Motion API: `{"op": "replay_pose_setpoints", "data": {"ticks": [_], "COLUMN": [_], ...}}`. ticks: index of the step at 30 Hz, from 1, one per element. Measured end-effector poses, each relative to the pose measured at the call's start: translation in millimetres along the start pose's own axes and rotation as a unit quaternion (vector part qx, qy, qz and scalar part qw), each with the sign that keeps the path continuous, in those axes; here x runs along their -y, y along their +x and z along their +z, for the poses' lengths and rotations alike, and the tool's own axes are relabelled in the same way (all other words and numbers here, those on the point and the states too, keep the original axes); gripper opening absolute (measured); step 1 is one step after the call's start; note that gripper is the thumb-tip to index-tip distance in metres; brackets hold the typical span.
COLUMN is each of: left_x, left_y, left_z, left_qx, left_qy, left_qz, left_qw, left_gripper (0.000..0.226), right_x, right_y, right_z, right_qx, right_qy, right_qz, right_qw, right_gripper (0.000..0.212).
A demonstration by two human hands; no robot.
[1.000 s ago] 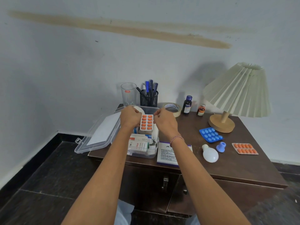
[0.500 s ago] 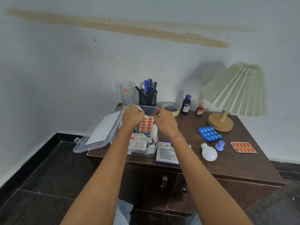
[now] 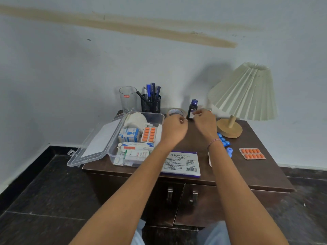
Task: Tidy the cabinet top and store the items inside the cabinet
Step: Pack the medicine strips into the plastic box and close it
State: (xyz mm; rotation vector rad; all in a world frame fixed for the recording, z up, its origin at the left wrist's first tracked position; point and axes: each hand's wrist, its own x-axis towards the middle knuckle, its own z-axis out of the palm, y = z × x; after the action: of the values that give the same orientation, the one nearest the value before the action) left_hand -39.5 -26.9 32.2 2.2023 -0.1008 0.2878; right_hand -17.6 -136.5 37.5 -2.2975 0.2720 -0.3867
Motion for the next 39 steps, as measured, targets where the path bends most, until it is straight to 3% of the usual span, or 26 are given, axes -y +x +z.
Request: {"op": "replay_pose_setpoints", "data": {"ticks": [4, 11, 15, 19, 24, 34, 39], "left_x": [-9, -23, -31, -37, -41, -43, -42], "left_y": [0, 12, 13, 10, 7, 3, 2], "left_z": [36, 71, 82, 89, 92, 85, 81], "left_qx": [0.086, 0.161, 0.175, 0.172, 0.161, 0.16, 0.165], "left_qy": [-0.105, -0.278, -0.294, -0.302, -0.308, -0.336, -0.359], "left_qz": [-0.064, -0.233, -0.278, -0.302, -0.319, -0.364, -0.382], "left_qw": [0.989, 0.918, 0.898, 0.888, 0.882, 0.854, 0.835], "left_gripper": [0.031, 0.039, 0.035, 0.05, 0.052, 0.049, 0.045], "right_x": [-28, -68, -89, -103, -115, -121, -120], "right_y": [11, 18, 18, 20, 18, 24, 21], "right_z": [-25, -57, -65, -70, -70, -66, -67], "right_qx": [-0.012, -0.007, 0.019, 0.019, 0.027, 0.072, 0.088], "right_qy": [-0.011, -0.053, -0.056, -0.065, -0.082, -0.004, 0.087], "right_qz": [0.048, 0.092, 0.11, 0.128, 0.14, 0.166, 0.191], "right_qw": [0.999, 0.994, 0.992, 0.99, 0.986, 0.983, 0.974], "right_gripper": [0.033, 0.033, 0.034, 0.032, 0.03, 0.029, 0.026]}}
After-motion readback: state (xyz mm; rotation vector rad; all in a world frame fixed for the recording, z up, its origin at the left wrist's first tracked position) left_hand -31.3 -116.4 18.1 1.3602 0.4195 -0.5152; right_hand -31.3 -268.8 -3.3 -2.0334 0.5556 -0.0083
